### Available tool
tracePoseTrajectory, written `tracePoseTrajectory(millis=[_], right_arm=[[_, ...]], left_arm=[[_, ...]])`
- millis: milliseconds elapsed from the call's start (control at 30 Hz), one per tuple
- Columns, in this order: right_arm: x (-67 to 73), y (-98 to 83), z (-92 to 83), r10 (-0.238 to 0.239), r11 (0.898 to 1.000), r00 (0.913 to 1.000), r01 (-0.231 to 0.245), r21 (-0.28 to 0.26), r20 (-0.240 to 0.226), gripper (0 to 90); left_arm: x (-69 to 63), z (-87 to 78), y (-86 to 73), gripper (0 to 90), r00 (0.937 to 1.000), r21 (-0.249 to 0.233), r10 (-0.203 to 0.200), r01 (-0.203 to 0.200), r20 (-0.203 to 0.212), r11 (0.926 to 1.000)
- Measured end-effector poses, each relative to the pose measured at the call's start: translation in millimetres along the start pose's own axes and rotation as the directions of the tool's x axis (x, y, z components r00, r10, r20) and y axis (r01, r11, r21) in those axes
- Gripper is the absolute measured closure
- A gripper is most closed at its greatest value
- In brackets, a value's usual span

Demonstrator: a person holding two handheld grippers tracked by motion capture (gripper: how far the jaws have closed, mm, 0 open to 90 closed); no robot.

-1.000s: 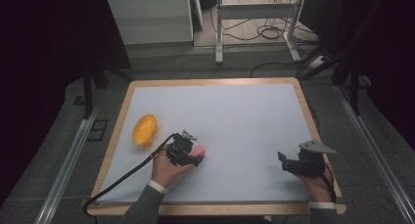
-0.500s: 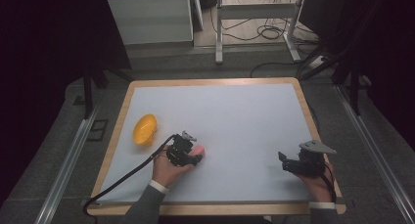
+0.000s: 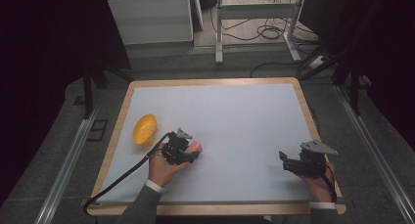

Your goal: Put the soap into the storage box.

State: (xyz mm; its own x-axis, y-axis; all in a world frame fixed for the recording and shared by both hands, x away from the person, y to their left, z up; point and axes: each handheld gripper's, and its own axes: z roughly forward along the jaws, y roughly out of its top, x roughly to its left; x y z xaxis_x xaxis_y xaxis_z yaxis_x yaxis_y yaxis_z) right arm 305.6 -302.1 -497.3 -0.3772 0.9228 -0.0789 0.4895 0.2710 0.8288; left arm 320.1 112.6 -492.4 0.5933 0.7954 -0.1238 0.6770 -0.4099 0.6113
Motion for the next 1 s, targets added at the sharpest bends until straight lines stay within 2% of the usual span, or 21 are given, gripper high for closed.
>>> tracePoseTrajectory(millis=[1000], right_arm=[[0.5,0.7,-1.1,0.000,1.000,1.0000,0.000,-0.006,-0.006,10.5]], left_arm=[[16.4,-36.3,2.7,60.1,0.9995,-0.082,-0.018,0.016,-0.025,0.9965]])
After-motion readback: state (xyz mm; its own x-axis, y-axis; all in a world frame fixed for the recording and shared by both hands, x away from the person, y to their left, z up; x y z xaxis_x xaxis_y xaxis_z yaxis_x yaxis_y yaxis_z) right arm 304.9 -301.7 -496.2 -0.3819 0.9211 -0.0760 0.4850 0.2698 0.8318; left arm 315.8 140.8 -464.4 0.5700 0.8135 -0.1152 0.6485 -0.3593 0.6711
